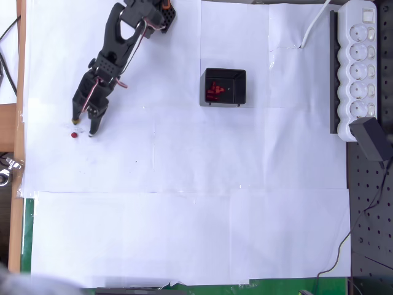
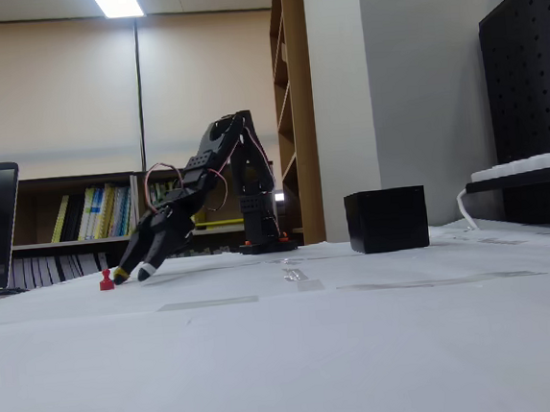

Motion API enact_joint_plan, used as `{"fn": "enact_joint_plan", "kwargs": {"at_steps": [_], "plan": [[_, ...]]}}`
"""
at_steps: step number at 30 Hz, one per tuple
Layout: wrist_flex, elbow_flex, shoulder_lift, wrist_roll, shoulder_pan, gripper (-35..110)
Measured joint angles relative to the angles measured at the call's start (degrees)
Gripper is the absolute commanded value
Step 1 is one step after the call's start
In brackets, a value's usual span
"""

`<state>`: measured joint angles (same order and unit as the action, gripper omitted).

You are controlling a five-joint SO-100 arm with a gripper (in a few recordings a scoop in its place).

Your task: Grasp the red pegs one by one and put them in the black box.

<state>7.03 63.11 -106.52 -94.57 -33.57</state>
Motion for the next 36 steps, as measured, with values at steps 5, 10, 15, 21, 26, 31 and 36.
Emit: {"fn": "enact_joint_plan", "kwargs": {"at_steps": [5, 10, 15, 21, 26, 31, 36], "plan": [[0.53, 1.85, -1.93, 0.0, 0.0, 22], [4.13, 2.11, -3.78, 3.34, 0.35, 22], [7.12, 2.64, -5.45, 7.21, 0.35, 22], [10.37, 2.99, -7.12, 10.02, 0.35, 22], [10.72, 2.99, -7.29, 10.11, 0.35, 22], [12.04, 2.99, -7.38, 8.96, 0.35, 22], [13.89, 2.9, -8.44, 7.38, 0.35, 21]]}}
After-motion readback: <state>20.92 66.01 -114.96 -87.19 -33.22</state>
